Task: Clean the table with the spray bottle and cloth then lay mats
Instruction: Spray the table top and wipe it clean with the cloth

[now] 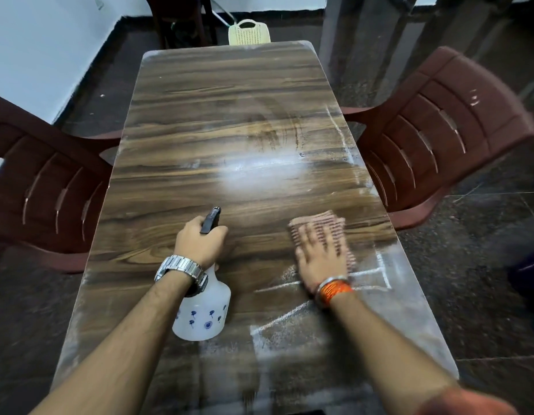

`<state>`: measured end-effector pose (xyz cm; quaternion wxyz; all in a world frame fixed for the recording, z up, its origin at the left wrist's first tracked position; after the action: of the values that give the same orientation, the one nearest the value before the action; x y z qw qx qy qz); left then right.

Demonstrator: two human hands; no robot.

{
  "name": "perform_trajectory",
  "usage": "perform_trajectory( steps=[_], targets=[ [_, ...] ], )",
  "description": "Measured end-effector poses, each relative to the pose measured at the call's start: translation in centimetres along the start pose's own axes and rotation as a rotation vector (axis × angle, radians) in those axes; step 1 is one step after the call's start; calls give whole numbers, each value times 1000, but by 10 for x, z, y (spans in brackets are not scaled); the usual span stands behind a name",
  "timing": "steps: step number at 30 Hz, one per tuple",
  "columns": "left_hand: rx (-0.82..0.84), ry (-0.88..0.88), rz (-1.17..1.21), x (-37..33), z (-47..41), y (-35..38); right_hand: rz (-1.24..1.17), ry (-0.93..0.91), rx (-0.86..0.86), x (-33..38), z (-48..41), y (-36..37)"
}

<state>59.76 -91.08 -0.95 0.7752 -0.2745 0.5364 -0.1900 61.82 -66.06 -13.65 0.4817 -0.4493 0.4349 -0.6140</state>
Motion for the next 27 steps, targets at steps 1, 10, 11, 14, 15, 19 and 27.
perform_trajectory(
  steps=[1, 10, 11, 14, 15, 19, 27],
  targets=[
    [1, -1, -1, 6, 6, -5, -18, -92, 4, 26, 28, 7],
    [43, -30, 9, 79, 63, -61, 37, -44, 2, -48, 135, 31],
    [44, -32, 0, 88, 70, -67, -4, 121, 33, -60, 137, 32],
    [37, -33, -17, 114, 84, -83, -70, 340, 18, -28, 149, 37],
    [31, -41, -17, 123, 89, -89, -46, 292, -1, 2, 155, 41],
    [28, -28, -15, 143, 108, -110, -14, -55, 8, 148, 205, 70],
    [-7, -53, 17, 155, 122, -144, -44, -392, 103, 230, 234, 75]
  ],
)
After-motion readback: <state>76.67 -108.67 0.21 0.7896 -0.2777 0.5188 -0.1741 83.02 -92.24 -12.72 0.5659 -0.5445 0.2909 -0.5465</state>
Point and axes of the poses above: each hand's wrist, its own z-axis away from the middle knuckle, its own y-axis out of the palm, x = y × z, the point moved 3 cm from there along -z, towards the middle knuckle, and after that the axes turned 2 degrees about y, right-handed, at the moved point
